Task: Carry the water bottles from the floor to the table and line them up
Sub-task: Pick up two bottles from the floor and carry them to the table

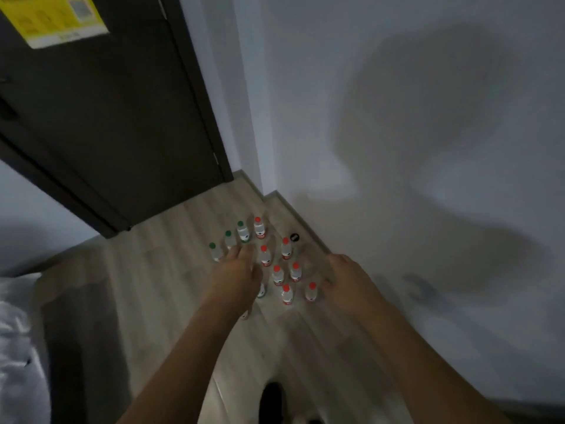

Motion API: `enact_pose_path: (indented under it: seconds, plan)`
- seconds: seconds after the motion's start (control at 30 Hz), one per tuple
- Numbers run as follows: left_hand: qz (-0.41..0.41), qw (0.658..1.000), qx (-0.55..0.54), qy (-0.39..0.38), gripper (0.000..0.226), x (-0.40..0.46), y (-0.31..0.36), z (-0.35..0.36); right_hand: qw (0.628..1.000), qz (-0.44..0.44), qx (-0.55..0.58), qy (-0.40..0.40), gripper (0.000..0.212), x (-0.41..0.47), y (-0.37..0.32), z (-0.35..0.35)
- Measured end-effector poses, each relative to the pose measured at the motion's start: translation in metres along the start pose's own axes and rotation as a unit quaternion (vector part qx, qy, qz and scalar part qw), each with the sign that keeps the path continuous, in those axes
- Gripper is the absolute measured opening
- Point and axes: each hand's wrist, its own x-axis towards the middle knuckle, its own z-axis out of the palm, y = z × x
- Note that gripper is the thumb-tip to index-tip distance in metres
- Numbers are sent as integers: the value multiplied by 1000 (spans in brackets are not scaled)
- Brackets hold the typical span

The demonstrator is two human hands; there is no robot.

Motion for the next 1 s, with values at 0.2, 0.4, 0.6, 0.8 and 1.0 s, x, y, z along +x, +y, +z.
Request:
enact_pose_path:
  seconds: [0.2, 0.4, 0.6, 0.8, 1.0]
  plan:
    - [46, 994, 11, -102, 45, 129, -62, 165, 996, 39, -64, -41, 32, 140, 91, 116]
    - [32, 986, 41, -159, 51, 214, -145, 420, 986, 100, -67, -117, 49, 253, 234, 306]
    - [13, 974, 93, -208, 63, 247, -200, 619, 978, 169, -43, -117, 64, 319, 342, 447]
    - [23, 991, 30, -129, 33, 250, -231, 675, 977, 178, -90, -76, 29, 337, 366, 486]
    - [29, 994, 4, -101, 31, 229, -211, 594, 980, 171, -71, -73, 27, 300, 317, 427]
